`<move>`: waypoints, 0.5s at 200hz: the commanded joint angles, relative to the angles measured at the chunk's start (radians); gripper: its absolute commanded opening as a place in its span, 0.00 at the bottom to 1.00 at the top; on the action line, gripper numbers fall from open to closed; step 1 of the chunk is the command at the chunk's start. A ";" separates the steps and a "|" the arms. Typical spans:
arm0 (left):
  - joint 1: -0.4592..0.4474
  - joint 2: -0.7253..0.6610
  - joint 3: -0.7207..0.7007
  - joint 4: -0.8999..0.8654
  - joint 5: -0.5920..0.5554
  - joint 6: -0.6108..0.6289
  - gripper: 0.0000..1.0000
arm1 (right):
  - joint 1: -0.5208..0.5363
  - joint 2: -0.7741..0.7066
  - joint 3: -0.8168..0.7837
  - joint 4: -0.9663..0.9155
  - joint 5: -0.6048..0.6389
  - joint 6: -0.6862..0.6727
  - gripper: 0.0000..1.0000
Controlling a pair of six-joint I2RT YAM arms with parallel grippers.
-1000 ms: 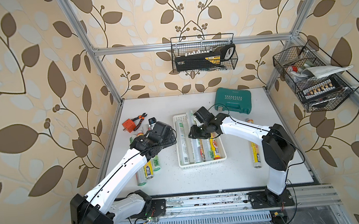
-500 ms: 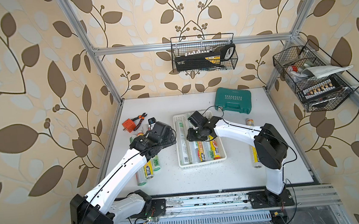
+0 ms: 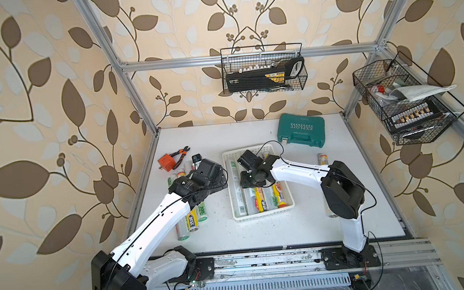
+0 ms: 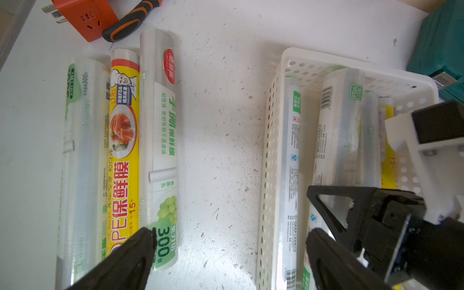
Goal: Put the plastic wrap into the basket
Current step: Place the plastic wrap in the basket.
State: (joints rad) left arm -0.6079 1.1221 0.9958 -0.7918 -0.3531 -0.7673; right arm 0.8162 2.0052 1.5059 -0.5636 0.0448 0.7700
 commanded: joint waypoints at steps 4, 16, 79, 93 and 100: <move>0.009 -0.028 -0.003 0.008 0.008 -0.018 0.99 | 0.011 0.022 0.047 -0.014 0.021 0.006 0.47; 0.010 -0.027 -0.006 0.009 0.009 -0.018 0.99 | 0.012 0.027 0.053 -0.016 0.024 0.005 0.47; 0.008 -0.016 -0.012 0.016 0.012 -0.019 0.99 | 0.015 0.050 0.083 -0.045 0.042 -0.024 0.54; 0.009 -0.015 -0.012 0.016 0.013 -0.020 0.99 | 0.015 0.049 0.088 -0.047 0.046 -0.029 0.55; 0.009 -0.015 -0.012 0.016 0.013 -0.019 0.99 | 0.014 0.048 0.089 -0.049 0.046 -0.031 0.55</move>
State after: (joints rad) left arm -0.6079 1.1191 0.9924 -0.7910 -0.3527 -0.7681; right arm 0.8246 2.0495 1.5482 -0.5953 0.0608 0.7582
